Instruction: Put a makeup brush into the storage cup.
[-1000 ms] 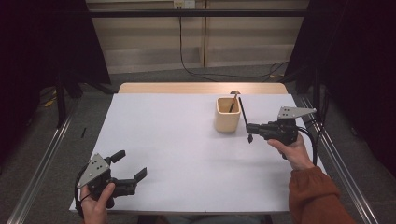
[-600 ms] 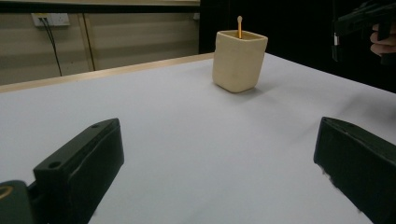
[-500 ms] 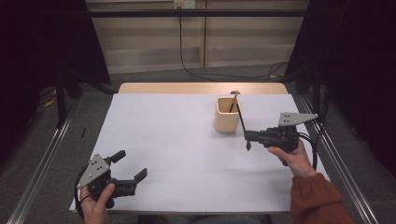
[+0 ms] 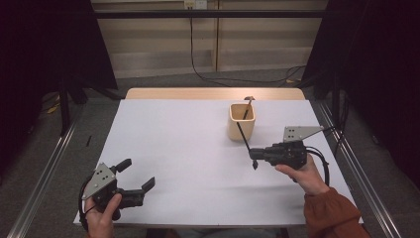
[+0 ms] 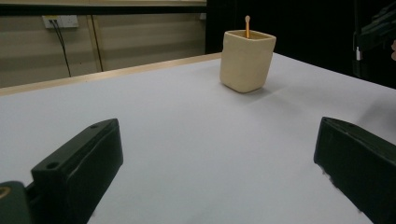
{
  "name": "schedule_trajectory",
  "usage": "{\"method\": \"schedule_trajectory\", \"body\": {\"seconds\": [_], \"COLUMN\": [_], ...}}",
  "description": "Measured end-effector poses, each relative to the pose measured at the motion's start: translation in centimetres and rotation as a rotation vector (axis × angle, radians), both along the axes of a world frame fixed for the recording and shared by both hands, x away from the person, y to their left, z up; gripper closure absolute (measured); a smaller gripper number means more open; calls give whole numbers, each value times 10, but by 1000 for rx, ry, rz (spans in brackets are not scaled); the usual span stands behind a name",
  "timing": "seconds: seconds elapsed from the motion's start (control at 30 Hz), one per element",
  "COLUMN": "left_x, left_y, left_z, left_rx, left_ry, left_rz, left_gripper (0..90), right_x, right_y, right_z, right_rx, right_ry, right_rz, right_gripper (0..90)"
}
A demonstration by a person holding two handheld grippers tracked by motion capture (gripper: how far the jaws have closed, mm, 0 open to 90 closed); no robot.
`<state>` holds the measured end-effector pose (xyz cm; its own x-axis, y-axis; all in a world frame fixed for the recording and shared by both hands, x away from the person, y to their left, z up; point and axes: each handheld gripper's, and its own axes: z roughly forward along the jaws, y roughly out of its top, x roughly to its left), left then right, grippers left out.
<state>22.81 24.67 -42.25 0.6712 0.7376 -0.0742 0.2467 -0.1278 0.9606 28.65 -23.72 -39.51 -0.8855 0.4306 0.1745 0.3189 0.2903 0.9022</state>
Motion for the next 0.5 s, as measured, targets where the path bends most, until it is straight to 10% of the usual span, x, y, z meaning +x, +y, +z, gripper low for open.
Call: {"method": "schedule_trajectory", "body": {"seconds": [0.5], "left_x": [0], "left_y": [1], "left_z": [0], "left_rx": [-3], "left_ry": [5], "left_rz": [0], "left_gripper": [12], "right_x": [-4], "right_y": [27], "right_z": [-1], "right_rx": [-42], "right_ry": [29], "right_rz": [93], "right_gripper": [862]}}
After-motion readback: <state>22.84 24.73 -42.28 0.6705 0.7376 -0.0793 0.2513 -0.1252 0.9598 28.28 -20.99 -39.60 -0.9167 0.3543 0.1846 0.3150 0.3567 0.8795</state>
